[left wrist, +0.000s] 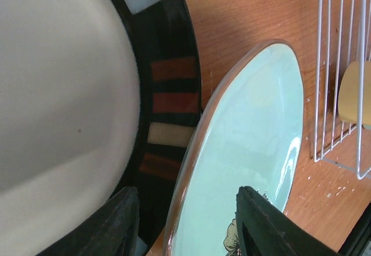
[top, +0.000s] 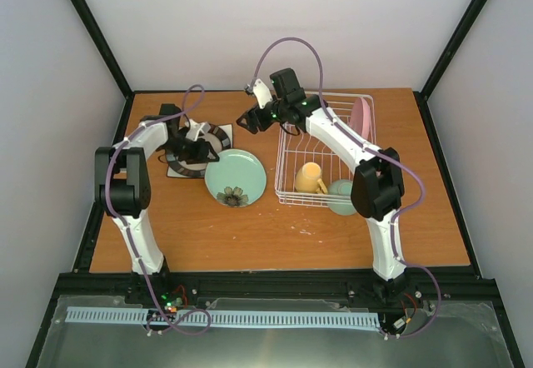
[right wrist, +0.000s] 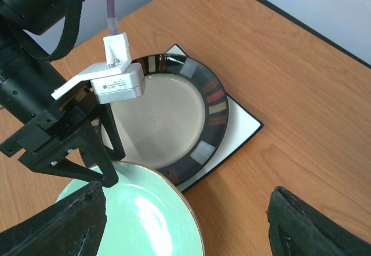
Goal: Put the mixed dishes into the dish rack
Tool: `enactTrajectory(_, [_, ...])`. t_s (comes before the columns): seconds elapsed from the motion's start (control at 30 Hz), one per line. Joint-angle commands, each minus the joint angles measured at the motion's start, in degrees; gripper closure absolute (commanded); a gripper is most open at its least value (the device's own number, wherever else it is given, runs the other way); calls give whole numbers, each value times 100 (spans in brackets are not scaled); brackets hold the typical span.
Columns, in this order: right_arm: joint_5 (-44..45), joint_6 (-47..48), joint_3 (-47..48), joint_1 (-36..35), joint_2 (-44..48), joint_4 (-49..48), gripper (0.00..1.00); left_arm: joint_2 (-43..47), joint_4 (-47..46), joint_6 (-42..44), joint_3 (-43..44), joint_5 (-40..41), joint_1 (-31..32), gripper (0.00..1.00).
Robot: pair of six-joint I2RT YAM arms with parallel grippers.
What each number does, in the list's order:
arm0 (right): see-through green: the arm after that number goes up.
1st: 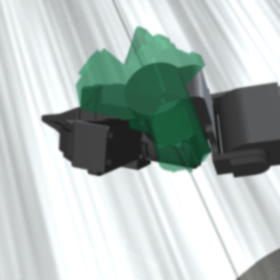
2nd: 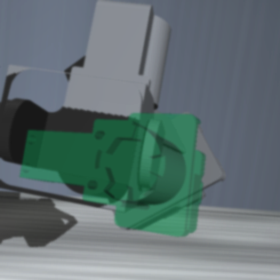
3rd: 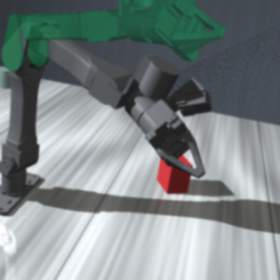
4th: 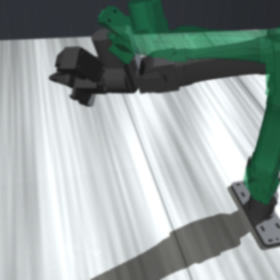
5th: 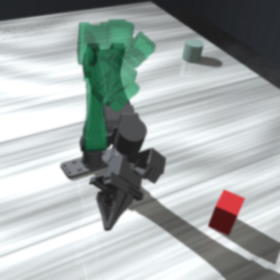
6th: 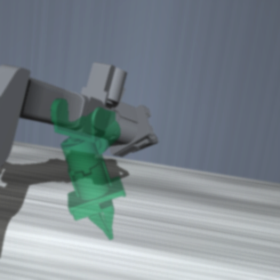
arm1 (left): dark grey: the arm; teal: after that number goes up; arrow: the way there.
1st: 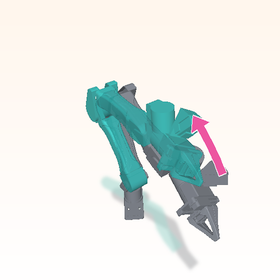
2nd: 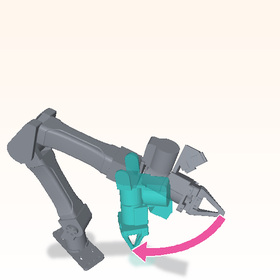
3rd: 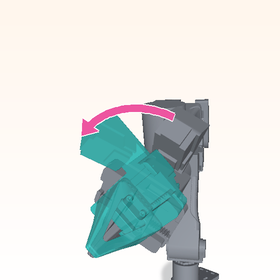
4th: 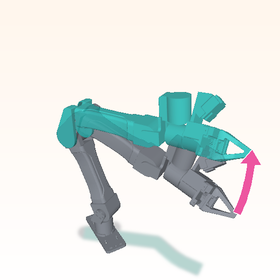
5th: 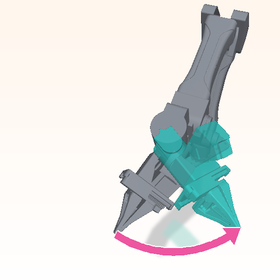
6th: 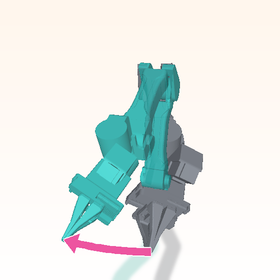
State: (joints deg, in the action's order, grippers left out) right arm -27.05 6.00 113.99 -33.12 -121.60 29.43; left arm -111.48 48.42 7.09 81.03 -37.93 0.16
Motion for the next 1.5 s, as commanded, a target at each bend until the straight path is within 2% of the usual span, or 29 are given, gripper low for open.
enactTrajectory(0.0, [105,85,-113,32,376,-86,24,-49,171,147,193,145,45,53])
enactTrajectory(0.07, [109,69,-180,49,429,-135,24,-61,159,148,201,137,46,57])
enactTrajectory(0.17, [104,68,-202,66,435,-120,24,-113,161,152,213,106,54,72])
enactTrajectory(0.23, [109,68,-212,74,443,-111,24,-147,163,151,220,74,54,78])
enactTrajectory(0.47, [124,72,-276,87,445,-126,24,-214,198,178,270,-16,88,87])
enactTrajectory(0.6, [121,66,-283,89,434,-112,24,-221,207,214,290,-111,98,99])
enactTrajectory(0.87, [154,77,-513,88,559,-152,24,82,-15,188,397,-552,85,99])
enactTrajectory(1.17, [144,-36,-861,132,880,-304,24,757,-480,155,472,-1523,-161,99])
enactTrajectory(1.27, [-68,-221,-1075,254,1017,-495,24,900,-551,118,455,-2014,-455,99])
enactTrajectory(1.47, [-826,-834,-1561,656,1366,-990,24,1068,-483,342,497,-2481,-880,99])
